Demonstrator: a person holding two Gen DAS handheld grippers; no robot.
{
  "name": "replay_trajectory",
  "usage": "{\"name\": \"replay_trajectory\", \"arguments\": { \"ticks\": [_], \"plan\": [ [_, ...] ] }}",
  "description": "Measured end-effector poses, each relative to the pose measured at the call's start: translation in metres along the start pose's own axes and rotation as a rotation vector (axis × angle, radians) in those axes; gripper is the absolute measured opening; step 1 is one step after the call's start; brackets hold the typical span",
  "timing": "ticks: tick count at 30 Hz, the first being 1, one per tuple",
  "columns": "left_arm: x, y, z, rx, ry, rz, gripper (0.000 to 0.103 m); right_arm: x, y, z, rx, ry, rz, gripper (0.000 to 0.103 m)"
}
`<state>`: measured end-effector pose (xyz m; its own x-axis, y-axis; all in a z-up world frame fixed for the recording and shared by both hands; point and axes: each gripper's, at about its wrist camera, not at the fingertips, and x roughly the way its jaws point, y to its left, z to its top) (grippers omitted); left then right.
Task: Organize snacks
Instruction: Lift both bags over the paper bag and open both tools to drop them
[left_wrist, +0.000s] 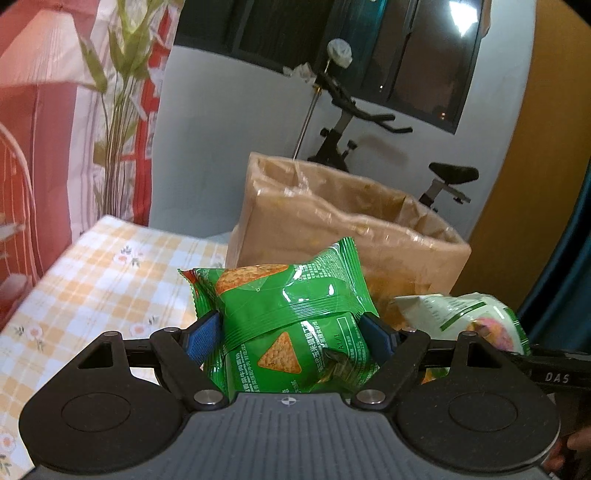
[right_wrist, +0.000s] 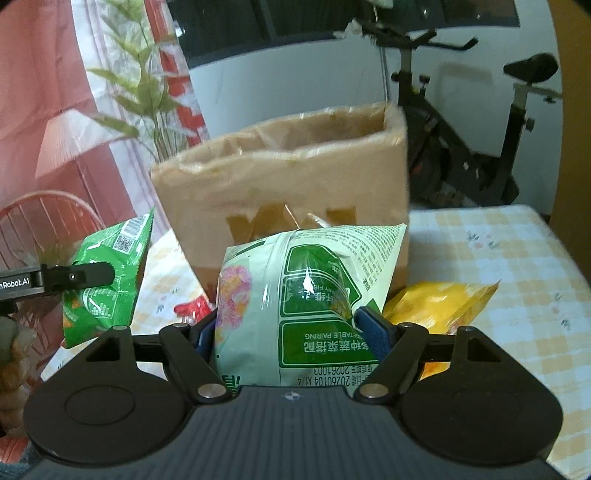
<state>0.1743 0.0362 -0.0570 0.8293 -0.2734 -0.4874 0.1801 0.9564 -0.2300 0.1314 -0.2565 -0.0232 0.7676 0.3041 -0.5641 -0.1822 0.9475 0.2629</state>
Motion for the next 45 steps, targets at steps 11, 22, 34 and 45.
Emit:
{"name": "replay_trajectory", "arguments": {
  "ticks": [11,22,34,45],
  "plan": [
    [-0.014,-0.01,0.023,0.024,-0.092,-0.015,0.083,-0.035,-0.009,0.028,0.0,-0.149,-0.025,0.078],
    [-0.015,-0.025,0.059,0.079,-0.184,-0.058,0.083,-0.055,-0.015,0.064,-0.018,-0.289,-0.023,0.078],
    [0.05,-0.044,0.109,0.127,-0.197,-0.036,0.083,0.001,-0.014,0.128,-0.144,-0.365,-0.038,0.078],
    [0.143,-0.048,0.14,0.17,-0.068,0.027,0.088,0.125,-0.009,0.164,-0.249,-0.168,-0.058,0.078]
  ]
}}
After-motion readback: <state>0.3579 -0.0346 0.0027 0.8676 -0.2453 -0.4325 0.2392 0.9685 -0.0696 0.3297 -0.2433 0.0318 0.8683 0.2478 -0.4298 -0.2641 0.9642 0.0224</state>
